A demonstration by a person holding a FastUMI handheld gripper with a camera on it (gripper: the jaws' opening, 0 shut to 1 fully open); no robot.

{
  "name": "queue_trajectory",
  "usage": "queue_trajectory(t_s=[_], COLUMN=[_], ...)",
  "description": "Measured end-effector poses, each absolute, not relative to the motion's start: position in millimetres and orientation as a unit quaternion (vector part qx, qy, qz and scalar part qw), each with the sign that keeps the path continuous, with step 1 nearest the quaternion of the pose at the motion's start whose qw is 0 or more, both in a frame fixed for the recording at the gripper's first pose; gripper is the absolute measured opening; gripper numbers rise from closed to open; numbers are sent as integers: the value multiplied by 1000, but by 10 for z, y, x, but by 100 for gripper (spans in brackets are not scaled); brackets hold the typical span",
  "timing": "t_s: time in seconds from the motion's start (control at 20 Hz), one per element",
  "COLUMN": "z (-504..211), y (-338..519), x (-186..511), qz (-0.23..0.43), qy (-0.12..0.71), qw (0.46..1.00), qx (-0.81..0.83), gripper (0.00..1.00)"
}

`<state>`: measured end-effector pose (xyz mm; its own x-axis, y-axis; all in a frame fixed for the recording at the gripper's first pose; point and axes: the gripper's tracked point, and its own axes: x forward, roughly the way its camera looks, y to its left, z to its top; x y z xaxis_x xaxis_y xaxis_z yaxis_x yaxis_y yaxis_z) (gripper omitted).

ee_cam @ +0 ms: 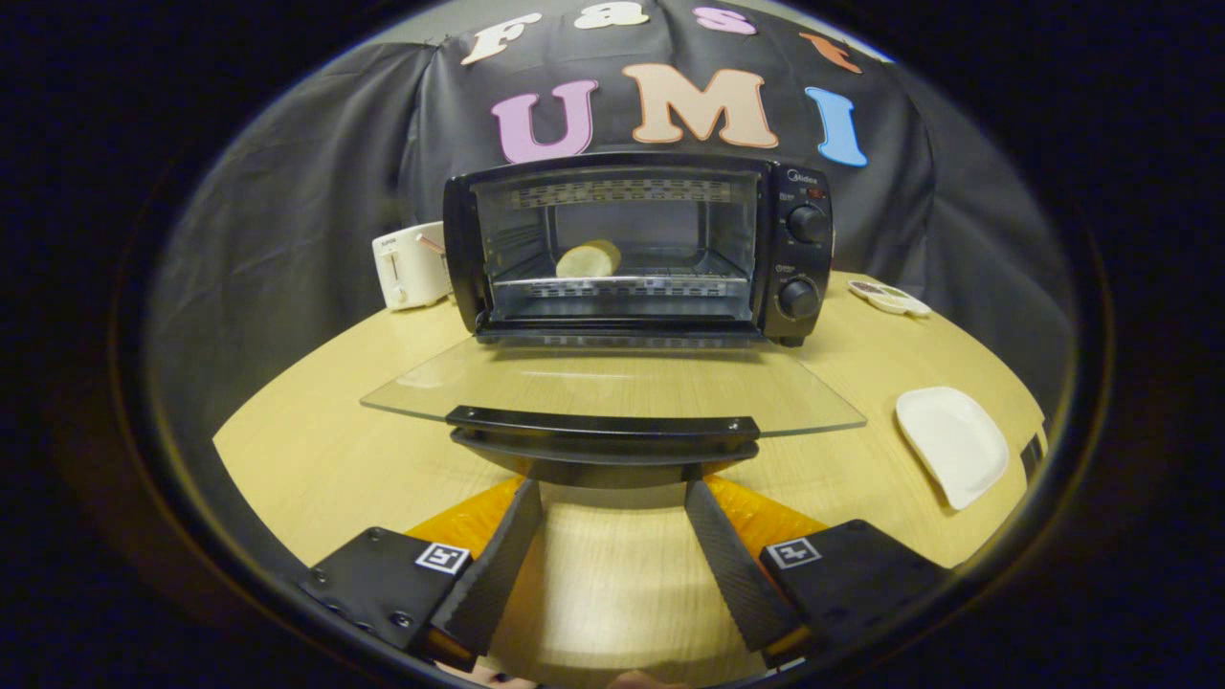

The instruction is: Open the toaster oven, put the food inside, and close the toaster oven door.

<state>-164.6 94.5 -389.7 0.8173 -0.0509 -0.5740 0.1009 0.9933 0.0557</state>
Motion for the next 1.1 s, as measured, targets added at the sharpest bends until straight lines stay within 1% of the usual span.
queue_trajectory(t_s=[0.45, 0.85, 1.1], z=[-3869, -3519, -3333], y=[951, 913, 913], x=[-1548, -1353, -1200], qz=[-32, -33, -31], qy=[283, 231, 215], qw=[957, 971, 974], qx=[48, 46, 56], gripper=[96, 96, 96])
